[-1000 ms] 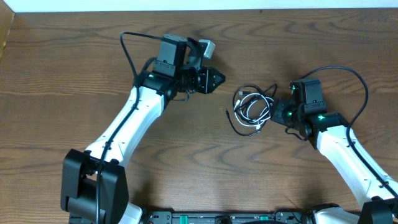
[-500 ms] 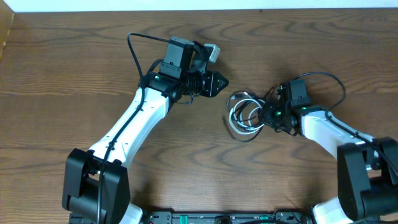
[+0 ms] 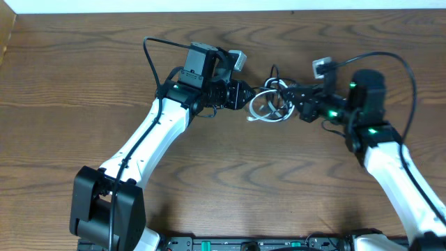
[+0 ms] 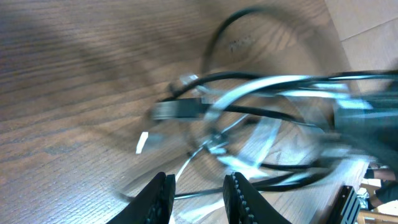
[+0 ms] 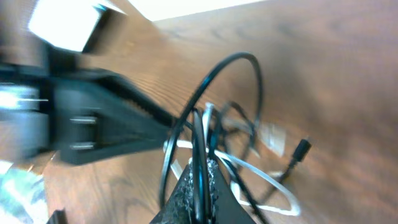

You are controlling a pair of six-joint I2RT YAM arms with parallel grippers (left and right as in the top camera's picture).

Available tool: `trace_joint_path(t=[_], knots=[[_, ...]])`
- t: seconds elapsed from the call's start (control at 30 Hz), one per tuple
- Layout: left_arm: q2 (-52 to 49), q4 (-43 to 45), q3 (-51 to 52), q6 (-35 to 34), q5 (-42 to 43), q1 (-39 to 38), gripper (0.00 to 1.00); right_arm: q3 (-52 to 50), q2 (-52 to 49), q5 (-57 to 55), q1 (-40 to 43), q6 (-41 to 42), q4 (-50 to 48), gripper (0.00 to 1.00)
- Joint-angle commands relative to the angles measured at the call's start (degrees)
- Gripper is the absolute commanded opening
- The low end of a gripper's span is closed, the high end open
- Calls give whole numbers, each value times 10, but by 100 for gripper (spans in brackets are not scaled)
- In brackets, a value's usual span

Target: Untangle cables

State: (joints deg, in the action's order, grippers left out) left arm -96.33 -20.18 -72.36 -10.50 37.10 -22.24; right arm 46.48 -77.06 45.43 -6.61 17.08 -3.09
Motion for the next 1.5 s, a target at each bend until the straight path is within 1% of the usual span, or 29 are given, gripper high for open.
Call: trace_joint_path(t=[0.0,0.2,0.37,0.43,0.67,0.8,1.27,1.3,1.47], knots=[[-4,-2,0,3,-5,-1,31,7,22,57,19,-28,3,1],[-4,-2,0,3,2,-1,31,7,21,57,20,-13,7,1],[-4,2,0,4,70,-1,32,7,21,58,20,-12,7,1],[-4,10,0,4,97,-1,36,7,21,60,20,-12,7,1],[-4,49,0,46,182,-1,42,7,21,63,20,9,3,1],[-5,53,0,79,184,-5,43,7,21,76,20,23,-12,1],[-8,59,0,79,177,-7,44,7,21,126,20,67,-74,1],[-8,63,0,78,179,-7,44,7,21,126,20,67,-74,1],[-7,115,0,26,180,-7,45,7,21,133,20,74,-75,1]])
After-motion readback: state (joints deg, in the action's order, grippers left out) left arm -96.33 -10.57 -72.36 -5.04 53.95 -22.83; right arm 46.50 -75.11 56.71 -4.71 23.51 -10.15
